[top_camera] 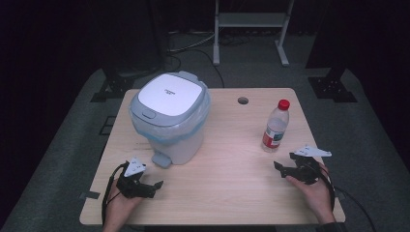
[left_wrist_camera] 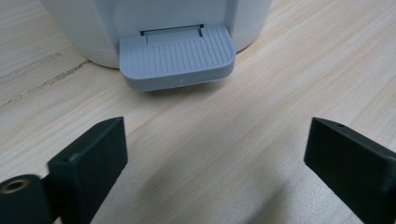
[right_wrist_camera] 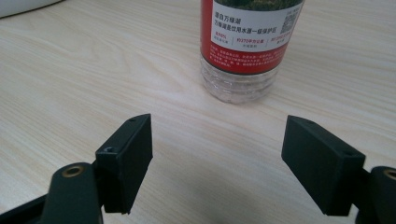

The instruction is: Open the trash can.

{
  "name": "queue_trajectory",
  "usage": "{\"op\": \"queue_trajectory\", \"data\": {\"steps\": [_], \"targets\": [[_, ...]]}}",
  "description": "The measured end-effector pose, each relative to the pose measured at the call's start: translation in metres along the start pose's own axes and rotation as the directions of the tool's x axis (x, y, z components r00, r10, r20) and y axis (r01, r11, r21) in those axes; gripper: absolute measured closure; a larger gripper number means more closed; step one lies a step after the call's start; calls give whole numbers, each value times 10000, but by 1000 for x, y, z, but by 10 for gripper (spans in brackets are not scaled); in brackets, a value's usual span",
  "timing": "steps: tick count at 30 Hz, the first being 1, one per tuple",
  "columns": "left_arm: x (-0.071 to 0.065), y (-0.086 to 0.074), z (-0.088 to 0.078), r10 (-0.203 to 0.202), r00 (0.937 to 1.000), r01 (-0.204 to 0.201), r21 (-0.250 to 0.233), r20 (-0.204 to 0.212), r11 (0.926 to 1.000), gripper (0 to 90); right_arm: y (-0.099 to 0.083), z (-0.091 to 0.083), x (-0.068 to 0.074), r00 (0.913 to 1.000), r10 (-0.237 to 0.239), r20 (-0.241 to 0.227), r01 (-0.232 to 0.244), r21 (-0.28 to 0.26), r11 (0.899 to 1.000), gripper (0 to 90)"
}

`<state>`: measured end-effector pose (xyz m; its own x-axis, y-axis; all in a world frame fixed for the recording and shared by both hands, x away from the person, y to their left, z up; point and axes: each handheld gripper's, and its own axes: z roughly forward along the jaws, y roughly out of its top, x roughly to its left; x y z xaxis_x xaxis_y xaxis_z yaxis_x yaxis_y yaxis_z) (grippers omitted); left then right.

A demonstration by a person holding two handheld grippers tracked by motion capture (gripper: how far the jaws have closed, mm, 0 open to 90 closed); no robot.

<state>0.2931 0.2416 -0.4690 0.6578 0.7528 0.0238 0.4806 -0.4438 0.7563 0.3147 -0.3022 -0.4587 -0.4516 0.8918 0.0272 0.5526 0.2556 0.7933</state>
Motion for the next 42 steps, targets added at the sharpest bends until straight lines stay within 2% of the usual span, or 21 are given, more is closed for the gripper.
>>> {"op": "queue_trajectory", "data": {"steps": [5,11,14,22,30,33,37,40,42], "targets": [[0,4,-5,-43,9995,31,-388,-306,9992,136,0,0,0,10000,-13,10,13,44,10000,232],[3,11,-7,-318,9992,302,-643,-231,9975,276,-1,0,0,10000,68,51,-68,78,9999,232],[6,15,-7,-495,9987,485,-794,-106,9957,378,-1,0,0,10000,75,65,-76,75,9999,232],[9,26,-3,-529,9985,511,-1043,-142,9932,618,-1,0,-1,9998,119,129,-120,60,9999,232],[14,39,4,-647,9979,652,-1054,85,9923,858,-2,0,-1,9997,193,135,-194,75,9998,232],[16,41,8,-676,9977,683,-845,113,9941,900,-2,0,-2,9997,218,138,-220,91,9997,232],[17,44,14,-545,9985,546,-909,35,9944,900,-2,0,-2,9996,232,130,-234,96,9997,232],[19,44,19,-681,9975,694,-998,160,9926,900,-2,0,-3,9996,256,133,-257,109,9996,232],[20,44,22,-667,9978,669,-918,59,9935,900,-2,0,-3,9996,253,140,-254,114,9996,232]]}}
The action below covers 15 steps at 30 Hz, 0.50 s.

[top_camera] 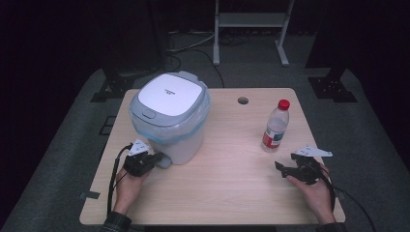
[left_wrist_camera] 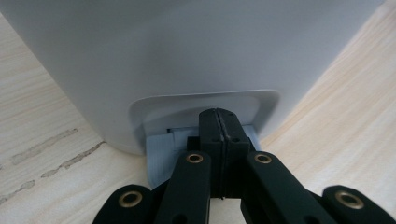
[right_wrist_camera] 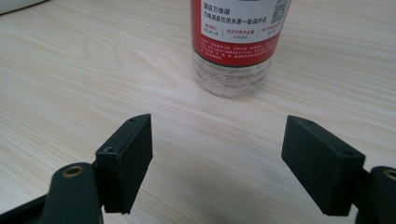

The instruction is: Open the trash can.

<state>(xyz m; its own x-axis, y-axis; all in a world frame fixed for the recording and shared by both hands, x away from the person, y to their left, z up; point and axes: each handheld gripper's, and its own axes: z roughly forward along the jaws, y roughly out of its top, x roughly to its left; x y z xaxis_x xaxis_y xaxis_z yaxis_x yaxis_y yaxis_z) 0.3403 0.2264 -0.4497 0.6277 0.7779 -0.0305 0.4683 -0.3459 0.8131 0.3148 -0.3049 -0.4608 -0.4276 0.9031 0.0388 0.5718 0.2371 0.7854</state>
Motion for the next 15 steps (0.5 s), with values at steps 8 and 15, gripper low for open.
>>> {"op": "queue_trajectory", "data": {"steps": [8,15], "targets": [[2,-3,8,106,9999,-105,130,-81,9999,900,0,0,0,10000,43,-18,-43,5,10000,233],[-1,-4,9,46,9996,-42,153,-265,9999,900,0,0,0,10000,66,-65,-66,-42,10000,234]]}}
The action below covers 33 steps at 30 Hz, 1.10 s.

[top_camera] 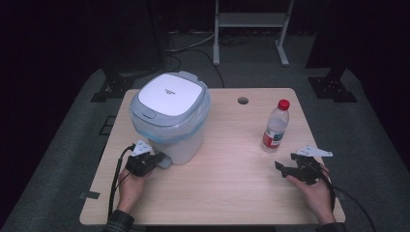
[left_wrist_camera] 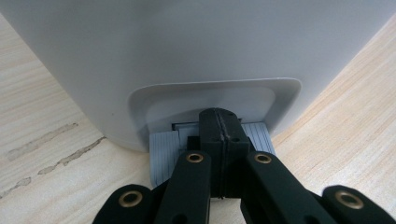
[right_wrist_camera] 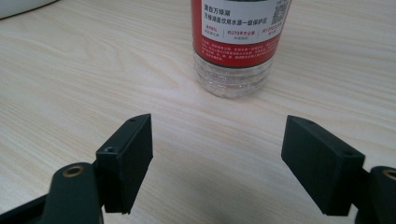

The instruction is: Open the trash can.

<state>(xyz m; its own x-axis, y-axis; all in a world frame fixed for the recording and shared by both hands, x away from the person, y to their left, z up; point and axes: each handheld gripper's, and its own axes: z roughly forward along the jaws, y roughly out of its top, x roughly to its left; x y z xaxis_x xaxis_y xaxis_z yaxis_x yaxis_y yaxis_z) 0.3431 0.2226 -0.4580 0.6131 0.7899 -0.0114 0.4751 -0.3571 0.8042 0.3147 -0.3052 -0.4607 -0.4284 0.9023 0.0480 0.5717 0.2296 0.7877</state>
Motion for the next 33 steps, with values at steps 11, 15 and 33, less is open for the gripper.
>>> {"op": "queue_trajectory", "data": {"steps": [11,15,33], "targets": [[0,0,0,-93,10000,93,83,-9,9999,900,-3,-5,1,10000,33,-24,-33,-67,10000,234],[0,0,1,-174,9998,174,104,-9,9998,900,-3,-6,1,10000,35,25,-35,-112,9999,235],[0,-2,3,-407,9991,411,437,-102,9982,900,-3,-5,1,10000,-21,-32,20,-123,9999,236]]}}
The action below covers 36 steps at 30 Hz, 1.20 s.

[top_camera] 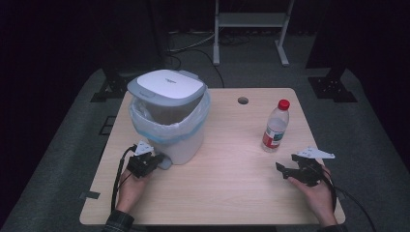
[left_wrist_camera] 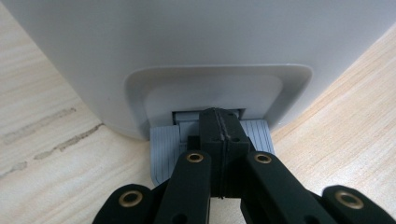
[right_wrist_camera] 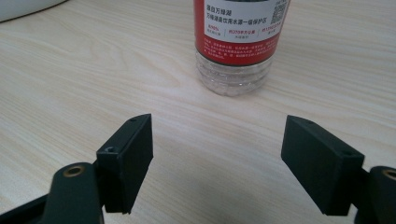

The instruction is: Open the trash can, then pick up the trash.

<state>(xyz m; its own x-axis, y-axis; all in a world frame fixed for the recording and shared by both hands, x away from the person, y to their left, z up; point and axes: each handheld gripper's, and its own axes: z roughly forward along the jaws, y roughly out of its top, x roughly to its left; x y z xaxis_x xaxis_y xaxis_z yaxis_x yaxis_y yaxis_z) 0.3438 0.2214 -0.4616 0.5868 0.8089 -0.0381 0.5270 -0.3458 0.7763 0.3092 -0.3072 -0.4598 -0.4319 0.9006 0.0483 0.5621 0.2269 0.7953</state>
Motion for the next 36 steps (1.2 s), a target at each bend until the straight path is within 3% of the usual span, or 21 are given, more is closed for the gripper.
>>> {"op": "queue_trajectory", "data": {"steps": [7,16,21,25,31,36], "targets": [[2,-7,2,-11,10000,10,123,76,9999,900,1,0,1,10000,10,-27,-10,5,10000,236],[4,-11,2,-314,9993,316,-77,202,9995,900,2,1,1,10000,-18,-46,18,-30,10000,237],[3,-13,2,-207,9997,211,-256,143,9994,899,4,-2,2,10000,2,-63,-3,-135,9999,237],[6,-19,2,-522,9979,549,-690,393,9961,899,7,-3,1,10000,3,-66,-4,-235,9997,236],[2,-20,2,-55,10000,58,-735,33,9973,896,15,-2,2,9999,-74,-86,70,-403,9992,236],[0,-20,2,13,10000,-16,-741,-41,9972,894,22,-3,3,9999,-46,-137,39,-519,9986,236]]}}
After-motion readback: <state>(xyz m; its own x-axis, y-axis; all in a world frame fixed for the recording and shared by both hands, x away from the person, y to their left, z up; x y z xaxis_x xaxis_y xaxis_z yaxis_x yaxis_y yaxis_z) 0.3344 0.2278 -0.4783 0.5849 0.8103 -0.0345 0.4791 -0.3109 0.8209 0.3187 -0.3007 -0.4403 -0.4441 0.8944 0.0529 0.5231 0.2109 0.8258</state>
